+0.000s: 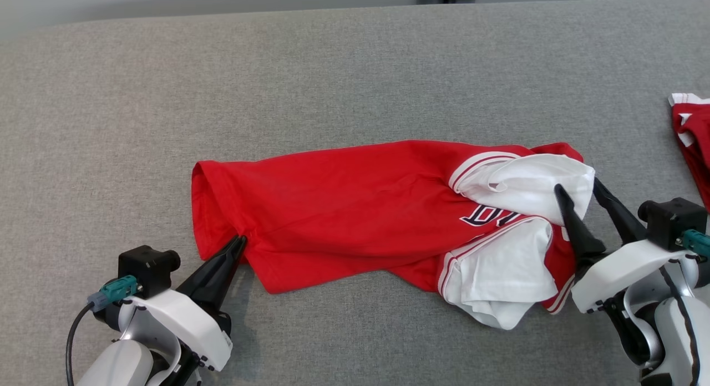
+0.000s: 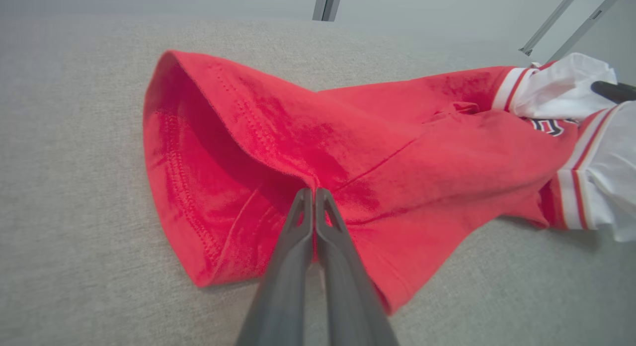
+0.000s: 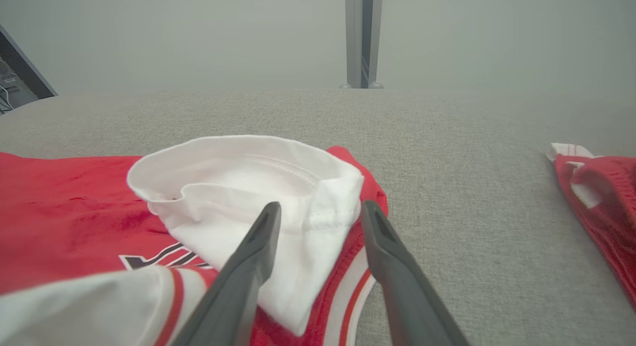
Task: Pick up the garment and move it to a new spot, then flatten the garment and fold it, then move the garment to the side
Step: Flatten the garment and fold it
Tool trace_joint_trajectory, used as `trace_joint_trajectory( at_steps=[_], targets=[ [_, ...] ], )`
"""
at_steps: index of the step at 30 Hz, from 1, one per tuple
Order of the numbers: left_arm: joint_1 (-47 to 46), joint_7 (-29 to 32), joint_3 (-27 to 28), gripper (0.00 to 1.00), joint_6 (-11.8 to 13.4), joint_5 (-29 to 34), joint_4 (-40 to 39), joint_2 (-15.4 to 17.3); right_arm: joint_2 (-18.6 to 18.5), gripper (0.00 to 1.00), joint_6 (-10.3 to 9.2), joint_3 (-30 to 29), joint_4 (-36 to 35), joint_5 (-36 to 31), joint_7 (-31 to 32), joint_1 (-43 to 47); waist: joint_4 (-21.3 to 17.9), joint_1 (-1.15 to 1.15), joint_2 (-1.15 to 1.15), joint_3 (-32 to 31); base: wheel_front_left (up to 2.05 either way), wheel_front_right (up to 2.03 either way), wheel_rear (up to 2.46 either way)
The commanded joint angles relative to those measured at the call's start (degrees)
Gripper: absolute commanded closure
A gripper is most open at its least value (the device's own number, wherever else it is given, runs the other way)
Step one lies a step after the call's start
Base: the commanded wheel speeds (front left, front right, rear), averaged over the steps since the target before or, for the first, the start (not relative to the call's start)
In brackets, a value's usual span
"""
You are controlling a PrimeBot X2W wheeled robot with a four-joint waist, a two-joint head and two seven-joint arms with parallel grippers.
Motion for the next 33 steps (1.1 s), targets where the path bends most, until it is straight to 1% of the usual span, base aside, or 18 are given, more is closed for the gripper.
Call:
trace_joint_trajectory(
  at_steps=[1, 4, 7, 13, 20, 23, 25, 26, 29, 33],
  targets=[
    [-0.7, -0.5, 0.1, 1.0, 0.2, 0.5, -0.2, 0.2, -0.6, 1.0, 0.0, 0.1, 0.4, 0.4, -0.7, -0.7, 0.2, 0.0, 0.0, 0.1, 0.0, 0.0, 0.0],
    [-1.0, -1.2, 0.6, 1.0, 0.7, 0.7, -0.5, 0.3, -1.8, 1.0, 0.0, 1.1, 1.3, 1.8, -2.2, -2.1, 0.7, 0.0, 0.0, 0.0, 0.0, 0.0, 0.0],
    [-1.2, -2.5, 1.5, 1.0, 1.5, 0.9, -1.8, 0.8, -3.1, 1.0, -0.01, 0.9, -0.1, 2.2, -3.9, -2.6, 0.8, 0.0, 0.0, -0.5, 0.0, 0.0, 0.0],
    [-2.3, -3.7, 4.8, 1.0, 3.4, 1.1, -8.3, 3.6, -5.2, 1.0, -0.01, -1.5, -8.2, 2.2, -5.5, -4.7, 0.3, 0.0, 0.0, -2.2, 0.0, 0.0, 0.0],
    [-5.5, -1.7, 10.6, 1.0, 6.4, 1.0, -19.0, 8.7, -7.8, 1.0, -0.01, -5.9, -20.1, 3.7, -1.7, -10.0, -0.4, 0.0, 0.0, -4.1, 0.0, 0.0, 0.0],
    [-8.0, -0.7, 13.4, 1.0, 7.4, 1.1, -23.2, 11.1, -9.4, 1.0, -0.01, -7.6, -24.1, 4.9, 0.6, -13.5, -0.5, 0.0, 0.0, -4.6, 0.0, 0.0, 0.0],
    [-10.1, -0.1, 15.2, 1.0, 8.3, 1.4, -25.8, 12.3, -11.2, 1.0, -0.01, -8.8, -26.3, 4.7, 2.1, -16.1, -0.5, 0.0, 0.0, -4.9, 0.0, 0.0, 0.0],
    [-12.3, 0.6, 17.0, 1.0, 9.1, 1.9, -28.1, 14.0, -12.0, 1.0, -0.01, -9.7, -28.4, 5.6, 3.4, -18.8, -0.6, 0.0, 0.0, -5.3, 0.0, 0.0, 0.0],
    [-15.7, 2.1, 18.8, 1.0, 9.6, 2.4, -30.8, 15.9, -13.3, 1.0, -0.01, -10.4, -30.3, 6.5, 5.9, -22.4, -0.7, 0.0, 0.0, -5.3, 0.0, 0.0, 0.0],
    [-19.7, 4.0, 19.0, 1.0, 8.9, 2.2, -32.3, 17.3, -14.0, 1.0, -0.01, -9.9, -30.8, 7.5, 8.2, -25.9, -0.9, 0.0, 0.0, -4.8, 0.0, 0.0, 0.0]
  ],
)
